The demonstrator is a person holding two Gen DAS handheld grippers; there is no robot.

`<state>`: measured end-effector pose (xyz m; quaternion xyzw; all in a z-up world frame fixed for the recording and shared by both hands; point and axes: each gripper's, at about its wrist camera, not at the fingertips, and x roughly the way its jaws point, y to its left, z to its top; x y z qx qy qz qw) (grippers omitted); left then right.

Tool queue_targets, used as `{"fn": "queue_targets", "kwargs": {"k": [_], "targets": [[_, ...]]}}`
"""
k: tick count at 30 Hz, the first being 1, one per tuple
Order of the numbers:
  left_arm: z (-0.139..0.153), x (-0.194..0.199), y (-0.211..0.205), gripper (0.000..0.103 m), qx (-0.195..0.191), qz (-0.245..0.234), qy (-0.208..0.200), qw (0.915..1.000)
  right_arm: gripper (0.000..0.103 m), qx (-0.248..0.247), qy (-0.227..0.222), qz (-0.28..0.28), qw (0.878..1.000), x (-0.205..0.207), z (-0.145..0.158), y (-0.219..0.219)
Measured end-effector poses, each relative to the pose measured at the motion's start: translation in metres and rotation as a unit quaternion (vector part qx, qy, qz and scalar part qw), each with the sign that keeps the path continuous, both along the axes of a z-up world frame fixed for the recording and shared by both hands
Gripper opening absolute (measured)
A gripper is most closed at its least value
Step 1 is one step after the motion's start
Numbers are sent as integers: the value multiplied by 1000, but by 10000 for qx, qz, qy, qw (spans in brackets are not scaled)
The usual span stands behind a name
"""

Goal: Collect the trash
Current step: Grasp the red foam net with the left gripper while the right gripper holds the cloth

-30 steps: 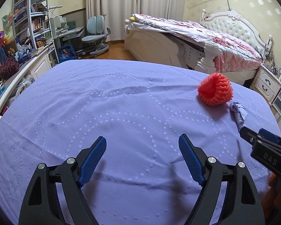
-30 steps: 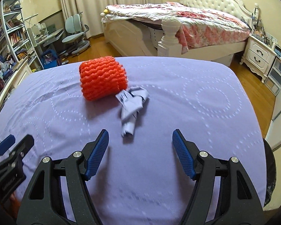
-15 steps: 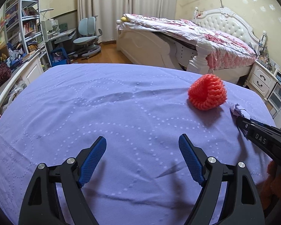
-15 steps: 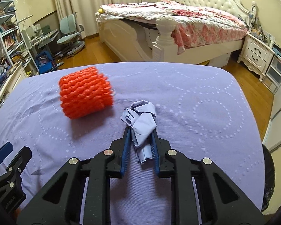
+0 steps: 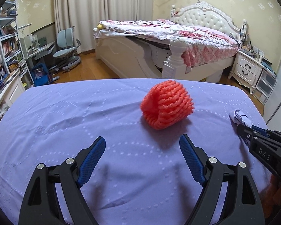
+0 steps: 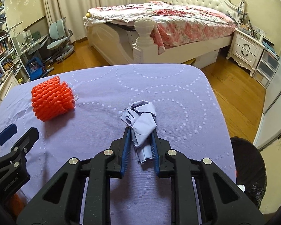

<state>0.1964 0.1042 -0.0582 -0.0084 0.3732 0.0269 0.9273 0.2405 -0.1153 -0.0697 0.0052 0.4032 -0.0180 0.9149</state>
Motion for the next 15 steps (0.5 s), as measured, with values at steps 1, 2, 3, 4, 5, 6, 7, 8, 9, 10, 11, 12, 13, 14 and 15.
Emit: {"fn": "queue_targets", "kwargs": {"k": [1, 2, 3, 4, 5, 6, 7, 8, 9, 10, 11, 12, 13, 14, 15], "targets": [[0, 4, -3, 81, 15, -33, 5, 10000, 21, 3, 1, 1, 10000, 0, 0, 0], [0, 6, -4, 81, 16, -62, 6, 10000, 21, 8, 3, 9, 10000, 1, 0, -2], [0, 9, -6, 81, 17, -90, 2, 10000, 21, 0, 2, 7, 10000, 0, 0, -2], [0, 12, -8, 81, 24, -118, 2, 9999, 21, -4, 2, 11, 10000, 1, 0, -4], [0, 15, -9, 81, 34, -136, 2, 9999, 21, -4, 8, 21, 10000, 2, 0, -5], [0, 17, -11, 81, 50, -151, 3, 9999, 21, -1, 11, 27, 10000, 4, 0, -6], [-1, 21, -12, 81, 58, -173, 26, 9998, 21, 1, 14, 34, 10000, 5, 1, -7], [-1, 24, -13, 81, 58, -183, 37, 9998, 21, 9, 15, 44, 10000, 7, 1, -8], [-1, 26, -13, 81, 53, -193, 56, 9998, 21, 9, 16, 48, 10000, 8, 1, -8], [-1, 29, -13, 81, 43, -201, 69, 9998, 21, 7, 17, 52, 10000, 8, 1, -7], [-1, 32, -14, 81, 34, -203, 73, 9998, 21, 3, 19, 61, 10000, 10, 0, -8], [-1, 35, -13, 81, 25, -201, 82, 9998, 21, 5, 18, 59, 10000, 10, 0, -8], [-1, 35, -14, 81, 32, -201, 82, 9998, 21, 3, 21, 64, 10000, 10, 0, -6], [-1, 38, -15, 81, 34, -206, 97, 9997, 21, 11, 22, 69, 10000, 12, 0, -7], [-2, 39, -16, 81, 39, -212, 105, 9997, 21, 18, 20, 72, 10000, 11, -1, -5]]}}
